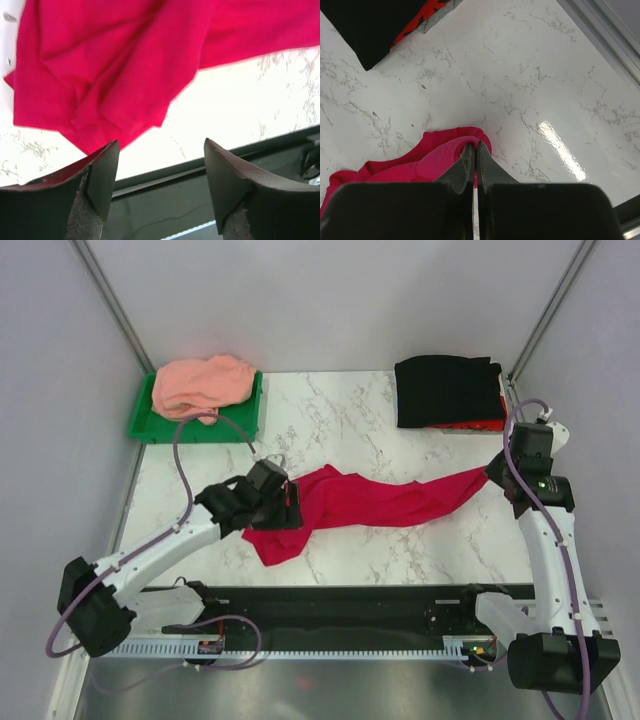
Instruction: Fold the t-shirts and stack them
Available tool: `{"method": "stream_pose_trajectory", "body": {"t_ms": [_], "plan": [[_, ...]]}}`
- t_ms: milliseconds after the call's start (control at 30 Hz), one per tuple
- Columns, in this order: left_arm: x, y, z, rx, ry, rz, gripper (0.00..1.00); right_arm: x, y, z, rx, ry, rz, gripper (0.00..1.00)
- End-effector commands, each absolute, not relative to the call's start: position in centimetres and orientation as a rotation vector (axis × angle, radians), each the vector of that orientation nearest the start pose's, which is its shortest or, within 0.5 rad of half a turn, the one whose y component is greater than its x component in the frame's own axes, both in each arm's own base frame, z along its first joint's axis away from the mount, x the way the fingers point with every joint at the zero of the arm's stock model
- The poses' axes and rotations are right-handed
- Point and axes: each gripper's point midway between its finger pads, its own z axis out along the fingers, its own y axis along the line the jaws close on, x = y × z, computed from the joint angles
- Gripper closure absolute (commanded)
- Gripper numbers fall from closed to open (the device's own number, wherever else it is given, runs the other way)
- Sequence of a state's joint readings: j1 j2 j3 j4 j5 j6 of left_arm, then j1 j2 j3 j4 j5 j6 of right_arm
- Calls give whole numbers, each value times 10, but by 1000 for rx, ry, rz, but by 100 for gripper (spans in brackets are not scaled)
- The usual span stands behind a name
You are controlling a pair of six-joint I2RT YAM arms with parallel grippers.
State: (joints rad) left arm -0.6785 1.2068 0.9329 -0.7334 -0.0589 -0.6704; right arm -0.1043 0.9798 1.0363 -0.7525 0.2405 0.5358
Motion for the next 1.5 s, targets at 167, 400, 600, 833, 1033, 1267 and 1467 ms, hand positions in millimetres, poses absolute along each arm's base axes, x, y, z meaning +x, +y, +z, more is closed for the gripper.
{"method": "stream_pose_trajectory", "body": {"t_ms": [167,400,600,833,1033,1267,1467], "plan": [[175,-173,89,-148,2591,-300,51,291,-42,203,823,2080,43,100],[187,-173,71,-96,2574,-229,54,289,-42,200,800,2095,33,100],[190,-182,63,-62,2576,-255,52,288,-42,192,799,2115,23,100],[187,-186,43,-55,2622,-244,47,288,-44,190,796,2118,12,100],[191,-187,43,-35,2618,-226,40,287,-43,187,795,2121,15,100],[189,-197,46,-54,2624,-304,51,287,-42,186,794,2123,18,100],[186,-201,40,-66,2635,-330,59,286,-42,187,790,2123,17,100]]}}
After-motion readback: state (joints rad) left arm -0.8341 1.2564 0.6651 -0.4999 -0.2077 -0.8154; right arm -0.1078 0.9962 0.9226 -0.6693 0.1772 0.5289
